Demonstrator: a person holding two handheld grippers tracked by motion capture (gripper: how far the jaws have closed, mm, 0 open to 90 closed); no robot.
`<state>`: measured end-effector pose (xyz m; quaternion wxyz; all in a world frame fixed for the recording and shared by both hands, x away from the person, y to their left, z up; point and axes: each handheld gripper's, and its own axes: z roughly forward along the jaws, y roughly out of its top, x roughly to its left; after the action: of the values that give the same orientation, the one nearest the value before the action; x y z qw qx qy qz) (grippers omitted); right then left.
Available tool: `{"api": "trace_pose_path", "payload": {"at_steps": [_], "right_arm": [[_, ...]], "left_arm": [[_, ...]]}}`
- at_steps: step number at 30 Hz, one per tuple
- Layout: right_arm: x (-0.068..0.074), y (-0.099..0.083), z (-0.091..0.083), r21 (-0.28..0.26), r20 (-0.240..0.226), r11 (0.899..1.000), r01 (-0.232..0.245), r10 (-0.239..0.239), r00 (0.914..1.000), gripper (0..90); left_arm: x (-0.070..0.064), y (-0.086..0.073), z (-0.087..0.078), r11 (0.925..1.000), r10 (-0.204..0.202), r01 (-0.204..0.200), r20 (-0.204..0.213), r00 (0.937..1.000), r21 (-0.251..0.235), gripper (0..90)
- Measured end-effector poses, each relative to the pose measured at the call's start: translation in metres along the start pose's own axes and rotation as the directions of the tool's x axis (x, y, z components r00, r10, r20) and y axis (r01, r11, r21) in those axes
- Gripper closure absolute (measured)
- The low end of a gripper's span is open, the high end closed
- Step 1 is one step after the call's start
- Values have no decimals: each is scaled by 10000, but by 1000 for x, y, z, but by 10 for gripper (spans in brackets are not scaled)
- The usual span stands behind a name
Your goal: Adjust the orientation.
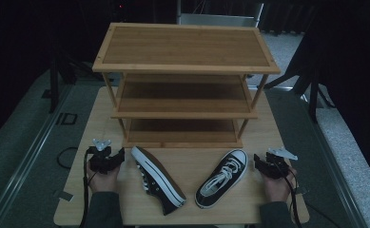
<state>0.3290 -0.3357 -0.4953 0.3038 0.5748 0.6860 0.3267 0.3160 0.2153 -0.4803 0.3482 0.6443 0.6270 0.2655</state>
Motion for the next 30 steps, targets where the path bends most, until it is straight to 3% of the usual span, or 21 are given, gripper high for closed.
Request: {"api": "trace_pose_path", "payload": {"at_steps": [1,6,7,14,15,16,17,18,21,22,23,24,25,26,28,29,30], "right_arm": [[-1,0,0,-10,48,10000,-20,20,10000,463],[-1,0,1,37,80,10000,-7,7,10000,459],[-1,0,0,26,92,10000,-9,9,10000,455],[-2,0,-1,-53,127,10000,-41,42,9999,449],[-2,0,-1,-54,127,10000,-44,45,9999,447],[-2,0,-1,-54,127,10000,-44,45,9999,447],[-1,0,-1,-42,143,10000,-33,34,9999,446],[-1,0,-1,-42,143,10000,-33,34,9999,446],[-1,1,-1,-63,156,10000,-24,25,9999,444],[-1,1,-1,-63,156,10000,-24,25,9999,444],[-2,1,-1,-51,180,10000,-16,17,9998,438],[-2,1,-1,-41,186,10000,-2,3,9998,434],[-1,0,0,-35,195,10000,17,-16,9998,433],[-1,0,0,-35,195,10000,17,-16,9998,433],[-1,0,0,-42,201,10000,35,-34,9998,433],[-1,0,-1,-50,208,10000,51,-50,9998,433],[-1,0,-1,-61,226,10000,57,-55,9997,433]], "left_arm": [[-2,-2,-8,9998,124,-122,208,9997,-126,472],[-8,-4,-20,9988,291,-268,581,9979,-402,472],[-11,-6,-26,9978,376,-332,796,9961,-568,472],[-22,-14,-43,9935,788,-671,1293,9885,-922,475],[-26,-17,-48,9925,943,-808,1531,9837,-919,484],[-26,-17,-48,9925,943,-808,1531,9837,-919,492],[-31,-20,-53,9913,1087,-930,1810,9775,-931,505],[-31,-20,-53,9913,1087,-930,1810,9775,-931,511],[-39,-25,-59,9873,1452,-1279,2076,9674,-944,536],[-39,-25,-59,9873,1452,-1279,2076,9674,-944,542],[-43,-28,-63,9848,1626,-1443,2196,9619,-971,551],[-43,-28,-63,9848,1626,-1443,2196,9619,-971,559],[-47,-31,-66,9811,1859,-1666,2401,9528,-983,579],[-47,-31,-66,9811,1859,-1666,2401,9528,-983,601],[-52,-35,-68,9776,2059,-1863,2593,9436,-982,615],[-56,-38,-70,9747,2210,-2014,2787,9346,-974,652],[-56,-38,-70,9747,2210,-2014,2787,9346,-974,663]]}}
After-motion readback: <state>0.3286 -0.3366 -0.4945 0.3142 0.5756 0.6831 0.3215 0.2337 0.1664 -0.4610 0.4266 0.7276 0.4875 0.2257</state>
